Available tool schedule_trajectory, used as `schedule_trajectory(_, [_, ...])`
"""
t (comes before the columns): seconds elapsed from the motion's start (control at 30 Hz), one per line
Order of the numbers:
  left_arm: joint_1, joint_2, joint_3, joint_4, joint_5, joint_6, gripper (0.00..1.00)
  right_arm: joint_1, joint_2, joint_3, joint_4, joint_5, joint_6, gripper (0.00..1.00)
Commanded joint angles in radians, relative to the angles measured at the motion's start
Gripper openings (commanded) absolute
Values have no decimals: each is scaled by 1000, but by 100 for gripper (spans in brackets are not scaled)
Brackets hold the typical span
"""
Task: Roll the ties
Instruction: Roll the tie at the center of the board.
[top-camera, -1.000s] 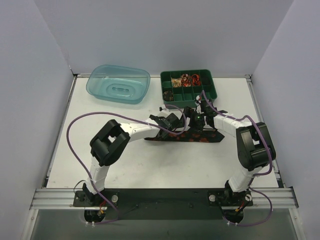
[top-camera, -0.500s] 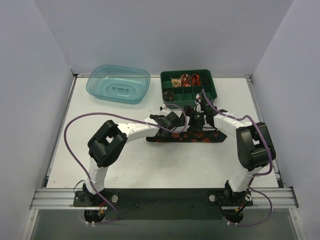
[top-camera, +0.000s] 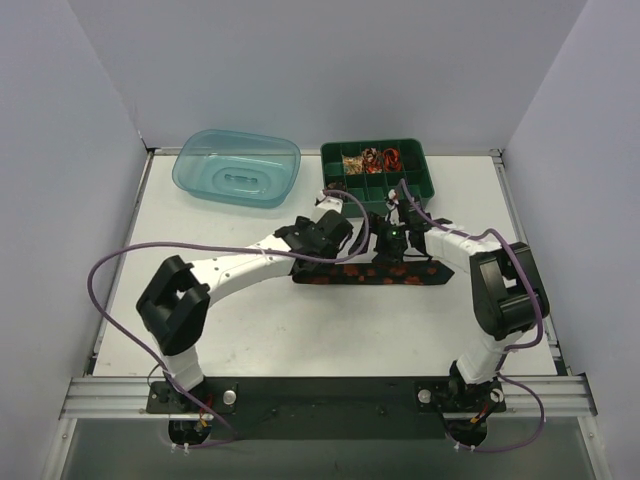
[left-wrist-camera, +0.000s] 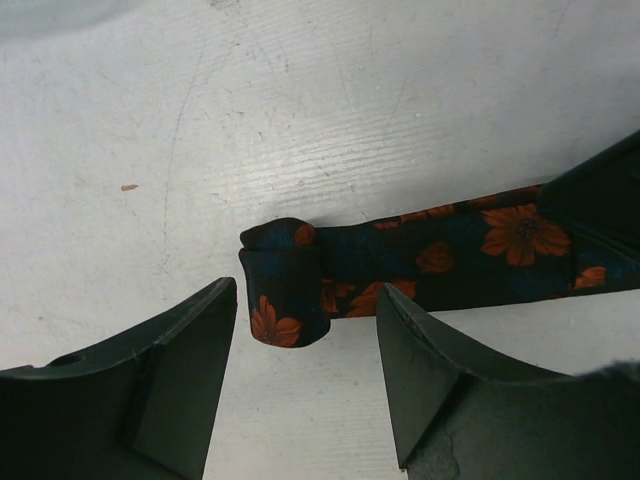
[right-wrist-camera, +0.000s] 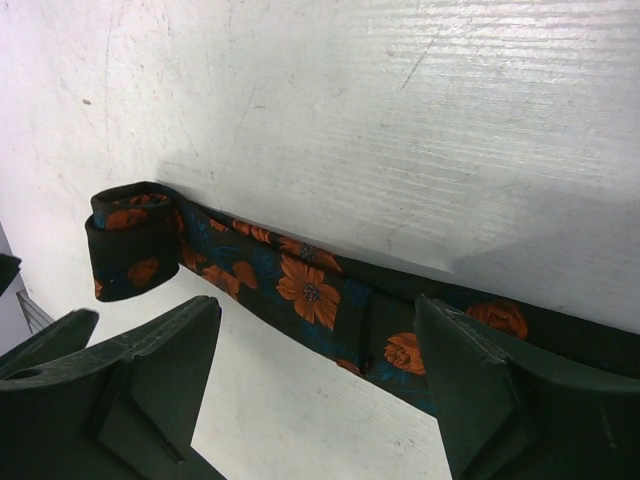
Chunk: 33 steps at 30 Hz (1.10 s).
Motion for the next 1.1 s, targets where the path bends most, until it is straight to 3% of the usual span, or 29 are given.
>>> schedule_trajectory(0.0, [30,-135,-60,105,83,-16,70,32,-34,53,-23,-15,-23,80])
schedule_trajectory(0.27, [277,-385,-304,289,451,-85,83,175,-62,162,-66,22,-63,75])
schedule_trajectory(0.37, [378,-446,-378,313,538,-101,87,238,-33,229,-74,22,-73,55])
schedule_trajectory(0.4, [421,-453,-387,314,566,-101,88,262,-14,248,-75,24,-72,41])
schedule_trajectory(0.5, [486,-471,-427,310,635,-101,88,297,35,315,-94,31,-81,14])
schedule_trajectory(0.6, [520,-468,-462,318,689,-105,88,328,99,389,-139,27,-101,3])
schedule_trajectory(0.87, [584,-456,-537,370,753,-139,88,376,237,496,-206,42,-121,0])
schedule_trajectory(1.07, [595,-425,-544,369,776,-138,88,374,247,493,-229,67,-139,0])
